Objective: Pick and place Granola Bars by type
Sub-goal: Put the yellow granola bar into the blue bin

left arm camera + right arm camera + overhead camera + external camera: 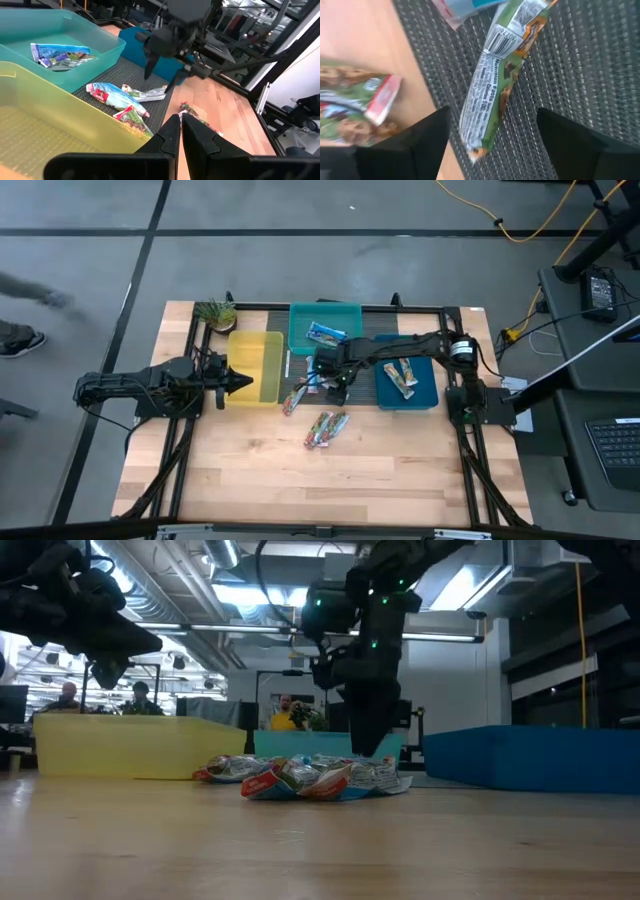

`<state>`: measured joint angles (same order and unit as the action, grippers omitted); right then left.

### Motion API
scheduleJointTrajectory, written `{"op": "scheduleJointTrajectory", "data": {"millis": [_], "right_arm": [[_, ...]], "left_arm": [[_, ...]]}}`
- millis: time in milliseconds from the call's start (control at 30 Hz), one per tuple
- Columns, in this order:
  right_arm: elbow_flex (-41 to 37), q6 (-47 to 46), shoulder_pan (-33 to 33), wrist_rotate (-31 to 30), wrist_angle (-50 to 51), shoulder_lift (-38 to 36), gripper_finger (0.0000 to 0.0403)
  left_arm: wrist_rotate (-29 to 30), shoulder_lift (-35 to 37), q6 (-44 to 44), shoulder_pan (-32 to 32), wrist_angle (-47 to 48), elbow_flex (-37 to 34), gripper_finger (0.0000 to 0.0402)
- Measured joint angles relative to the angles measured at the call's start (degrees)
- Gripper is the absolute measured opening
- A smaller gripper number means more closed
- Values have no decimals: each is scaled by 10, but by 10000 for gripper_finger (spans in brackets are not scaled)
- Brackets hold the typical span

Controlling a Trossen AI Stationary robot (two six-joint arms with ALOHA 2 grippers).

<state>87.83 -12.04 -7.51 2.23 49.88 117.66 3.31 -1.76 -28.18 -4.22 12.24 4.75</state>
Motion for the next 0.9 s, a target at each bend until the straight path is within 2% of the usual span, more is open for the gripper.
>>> {"op": "scheduleJointTrajectory", "data": {"millis": [200, 400, 533, 767, 900], "right_arm": [[0, -23, 0, 7, -15, 34, 300], [2, -33, 0, 4, -17, 51, 266], [2, -27, -1, -1, -16, 52, 217], [7, -23, -4, 4, -10, 53, 105], [36, 4, -2, 18, 49, 58, 53]], "left_arm": [[0, 0, 0, 0, 0, 0, 13], [0, 0, 0, 0, 0, 0, 13], [0, 0, 0, 0, 0, 0, 13], [2, 0, 0, 0, 0, 0, 13], [2, 0, 0, 0, 0, 0, 13]]}}
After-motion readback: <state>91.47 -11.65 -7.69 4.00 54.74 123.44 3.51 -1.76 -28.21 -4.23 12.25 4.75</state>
